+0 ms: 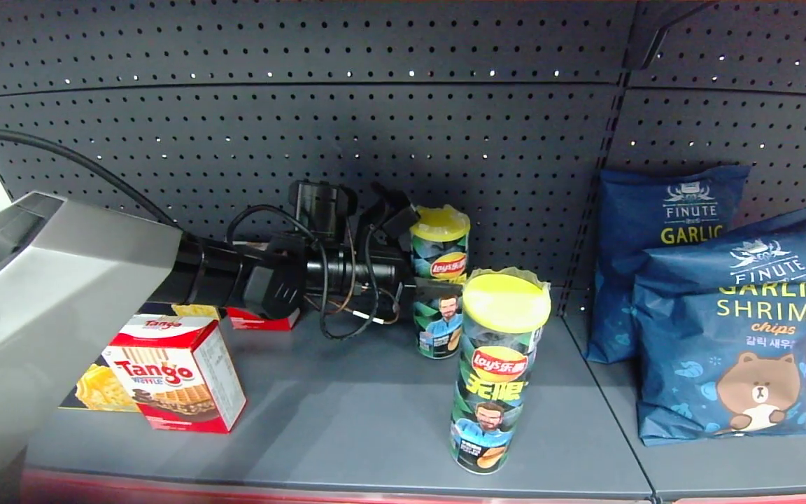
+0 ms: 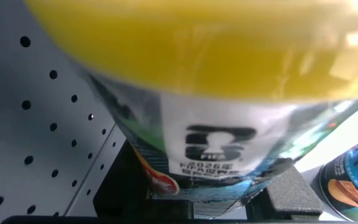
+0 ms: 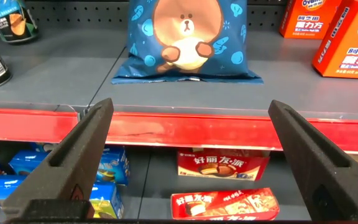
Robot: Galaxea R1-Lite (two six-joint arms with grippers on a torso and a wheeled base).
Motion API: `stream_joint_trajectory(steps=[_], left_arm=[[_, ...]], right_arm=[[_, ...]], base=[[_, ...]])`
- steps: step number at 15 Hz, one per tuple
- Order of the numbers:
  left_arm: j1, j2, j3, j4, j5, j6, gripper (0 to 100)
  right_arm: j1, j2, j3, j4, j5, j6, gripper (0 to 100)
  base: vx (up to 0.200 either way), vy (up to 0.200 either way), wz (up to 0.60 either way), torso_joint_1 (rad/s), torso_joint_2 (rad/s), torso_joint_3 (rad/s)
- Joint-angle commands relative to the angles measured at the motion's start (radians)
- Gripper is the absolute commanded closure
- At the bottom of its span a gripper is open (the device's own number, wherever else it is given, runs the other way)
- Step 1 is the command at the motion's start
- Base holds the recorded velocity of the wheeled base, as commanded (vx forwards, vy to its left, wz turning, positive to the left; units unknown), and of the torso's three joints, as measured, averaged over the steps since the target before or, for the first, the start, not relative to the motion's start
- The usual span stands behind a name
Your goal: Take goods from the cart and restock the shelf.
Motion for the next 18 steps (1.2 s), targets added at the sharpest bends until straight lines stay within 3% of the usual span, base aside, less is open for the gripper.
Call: stream_joint_trajectory(steps=[1, 5, 6, 12, 18], left_arm=[[-0.001, 0.011, -0.007, 0.0, 0.0, 0.0, 100], [-0.001, 0.022, -0.009, -0.001, 0.003, 0.003, 100], [-0.001, 0.022, -0.011, -0.003, 0.003, 0.003, 0], [0.01, 0.022, 0.003, -0.015, 0.006, 0.008, 0], [0.042, -0.062, 0.098, -0.015, 0.032, 0.046, 0]], right_arm=[[0.0, 0.001, 0.0, 0.0, 0.001, 0.0, 0], [0.0, 0.001, 0.0, 0.0, 0.001, 0.0, 0], [0.0, 0.001, 0.0, 0.0, 0.001, 0.0, 0], [0.0, 0.001, 0.0, 0.0, 0.001, 0.0, 0], [0.0, 0.001, 0.0, 0.0, 0.001, 0.0, 0]], base=[[0.0, 0.0, 0.0, 0.0, 0.0, 0.0], [0.0, 0.0, 0.0, 0.0, 0.0, 0.0], [0.0, 0.0, 0.0, 0.0, 0.0, 0.0], [0.0, 0.0, 0.0, 0.0, 0.0, 0.0], [0.0, 0.0, 0.0, 0.0, 0.0, 0.0]])
